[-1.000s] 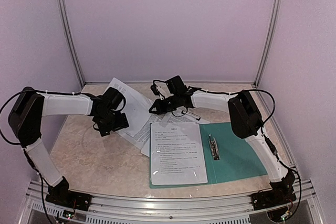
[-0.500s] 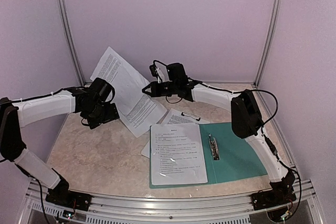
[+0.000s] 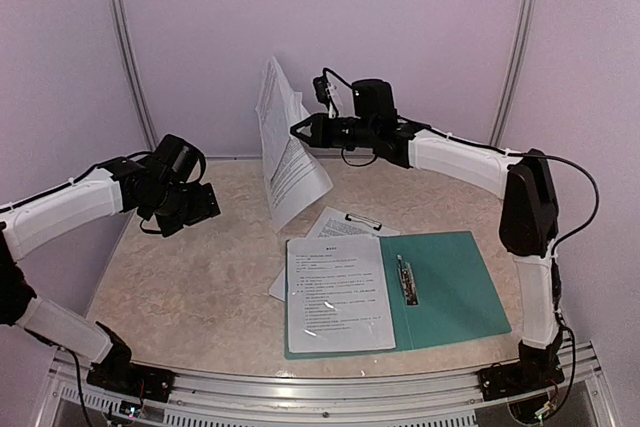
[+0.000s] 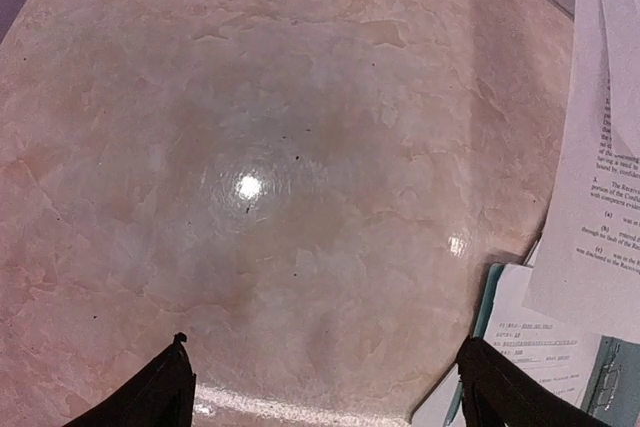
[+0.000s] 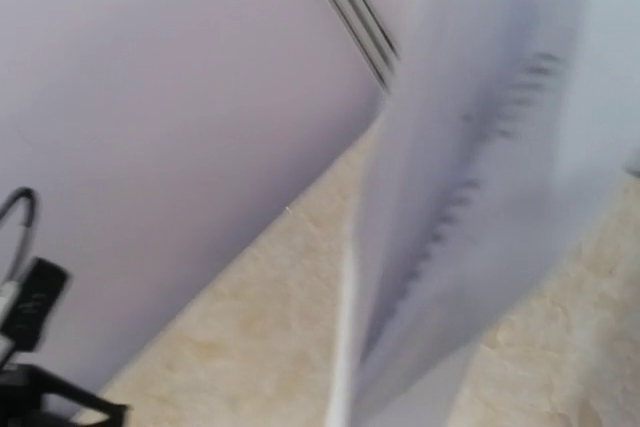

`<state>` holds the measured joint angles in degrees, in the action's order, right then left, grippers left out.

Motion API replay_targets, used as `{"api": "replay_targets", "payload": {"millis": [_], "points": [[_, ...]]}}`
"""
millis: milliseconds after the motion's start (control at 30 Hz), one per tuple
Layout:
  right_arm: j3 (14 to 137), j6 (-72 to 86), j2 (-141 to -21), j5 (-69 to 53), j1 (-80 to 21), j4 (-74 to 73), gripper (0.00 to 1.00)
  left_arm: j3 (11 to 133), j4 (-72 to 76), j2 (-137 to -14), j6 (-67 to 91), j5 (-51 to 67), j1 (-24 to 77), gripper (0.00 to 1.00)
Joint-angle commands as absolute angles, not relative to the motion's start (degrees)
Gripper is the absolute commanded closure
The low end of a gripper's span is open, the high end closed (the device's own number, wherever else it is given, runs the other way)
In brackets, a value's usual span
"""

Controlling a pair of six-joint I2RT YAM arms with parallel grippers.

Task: Put the files into the folder
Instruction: Place the file in the folder with some files.

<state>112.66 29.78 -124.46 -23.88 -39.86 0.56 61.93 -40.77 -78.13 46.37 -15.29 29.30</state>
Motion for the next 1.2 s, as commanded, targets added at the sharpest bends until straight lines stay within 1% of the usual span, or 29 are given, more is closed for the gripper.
{"api": "replay_targets", "payload": {"millis": [0, 200, 367, 467, 533, 633, 767, 800, 1000, 1167], "points": [[101.34, 32.13, -114.78, -23.93, -39.55, 4.23, 1.00, 65.10, -43.04, -76.77, 44.50, -15.21, 30.58, 0.12], [74.94, 39.52, -98.36, -25.38, -40.64, 11.56, 1.00, 67.04, -42.27, -78.82, 44.26, -14.76, 32.84, 0.11], [55.68, 43.57, -84.44, -18.45, -43.81, 10.58, 1.00, 69.33, -41.39, -82.65, 44.42, -13.71, 35.45, 0.11], [46.88, 44.96, -79.85, -13.26, -46.03, 8.59, 1.00, 70.39, -40.54, -85.34, 44.79, -13.38, 37.14, 0.11], [42.01, 45.78, -79.09, -10.71, -47.45, 9.12, 1.00, 70.65, -39.08, -87.38, 45.18, -12.32, 37.80, 0.11], [39.05, 46.37, -81.85, -8.52, -49.13, 10.68, 1.00, 70.66, -37.99, -89.46, 45.76, -11.10, 38.50, 0.11], [40.15, 45.07, -88.38, -7.34, -49.48, 11.55, 1.00, 70.29, -37.17, -92.71, 46.37, -11.46, 39.81, 0.11], [40.95, 44.37, -89.87, -7.17, -49.56, 10.94, 0.99, 70.14, -36.91, -93.29, 46.52, -11.35, 40.03, 0.11], [43.76, 42.68, -94.62, -7.87, -50.37, 8.78, 0.85, 69.98, -35.63, -98.98, 46.85, -10.12, 40.61, 0.10], [44.38, 40.96, -91.79, -4.84, -52.03, 3.31, 0.66, 70.07, -33.14, -101.17, 46.08, -7.57, 40.56, 0.10]]}}
